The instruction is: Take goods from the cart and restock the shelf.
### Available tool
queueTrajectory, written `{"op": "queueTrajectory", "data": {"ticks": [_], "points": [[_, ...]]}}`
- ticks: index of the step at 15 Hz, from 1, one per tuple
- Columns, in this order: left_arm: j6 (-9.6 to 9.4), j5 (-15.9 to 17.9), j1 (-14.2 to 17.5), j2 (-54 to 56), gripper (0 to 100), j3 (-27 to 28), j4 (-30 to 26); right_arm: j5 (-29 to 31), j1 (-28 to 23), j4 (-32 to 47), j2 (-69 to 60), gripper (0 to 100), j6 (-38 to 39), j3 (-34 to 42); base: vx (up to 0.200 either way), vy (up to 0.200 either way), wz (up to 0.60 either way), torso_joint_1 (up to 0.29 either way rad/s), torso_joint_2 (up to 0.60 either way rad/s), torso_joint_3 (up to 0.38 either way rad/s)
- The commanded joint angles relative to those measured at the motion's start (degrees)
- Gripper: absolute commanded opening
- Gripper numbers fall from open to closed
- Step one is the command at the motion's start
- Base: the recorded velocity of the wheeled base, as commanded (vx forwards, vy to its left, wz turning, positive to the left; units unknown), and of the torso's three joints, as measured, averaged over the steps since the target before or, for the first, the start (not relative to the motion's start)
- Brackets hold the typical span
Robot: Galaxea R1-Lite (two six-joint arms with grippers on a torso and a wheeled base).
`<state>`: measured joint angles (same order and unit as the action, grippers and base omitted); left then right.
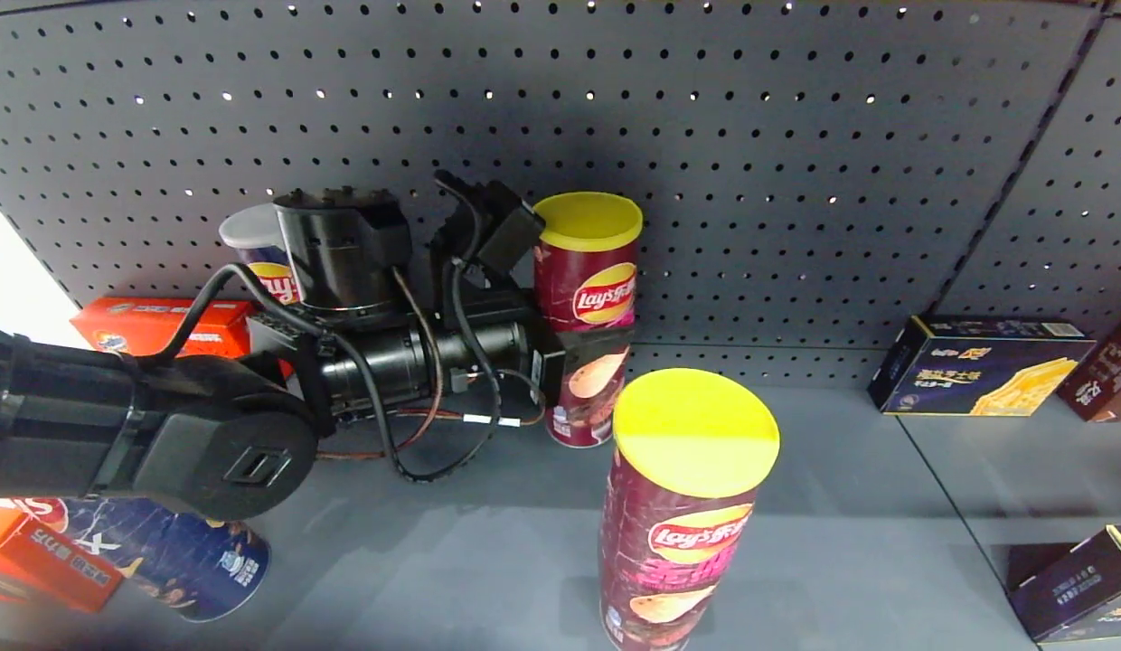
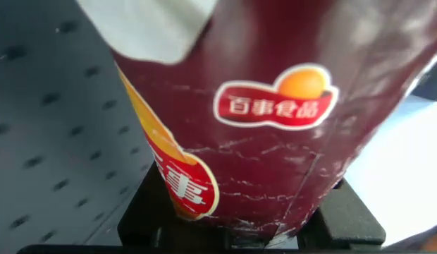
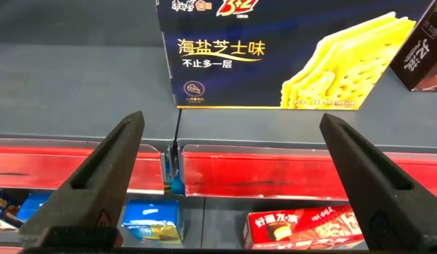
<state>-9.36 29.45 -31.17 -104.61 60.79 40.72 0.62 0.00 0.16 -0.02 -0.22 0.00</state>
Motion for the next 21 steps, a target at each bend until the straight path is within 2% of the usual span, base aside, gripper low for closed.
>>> {"op": "queueTrajectory", "data": {"ticks": [1,3,11,21], "points": [[1.28,-0.01,-1.35,-0.33,0,0.03,0.06,-0.01,0.0,0.02,0.02,100,-0.04,0.0,0.0,0.0,0.0,0.0,0.0,0.0],[1.98,0.08,-2.23,-0.33,0,0.11,0.24,-0.01,0.0,0.02,0.02,100,-0.04,0.0,0.0,0.0,0.0,0.0,0.0,0.0],[1.63,0.25,-1.79,-2.53,0,0.2,0.94,-0.01,0.0,0.02,0.02,100,-0.04,0.0,0.0,0.0,0.0,0.0,0.0,0.0],[1.36,0.34,-0.82,-9.21,0,2.22,7.45,-0.01,0.0,0.02,0.02,100,-0.04,0.0,0.0,0.0,0.0,0.0,0.0,0.0]]}}
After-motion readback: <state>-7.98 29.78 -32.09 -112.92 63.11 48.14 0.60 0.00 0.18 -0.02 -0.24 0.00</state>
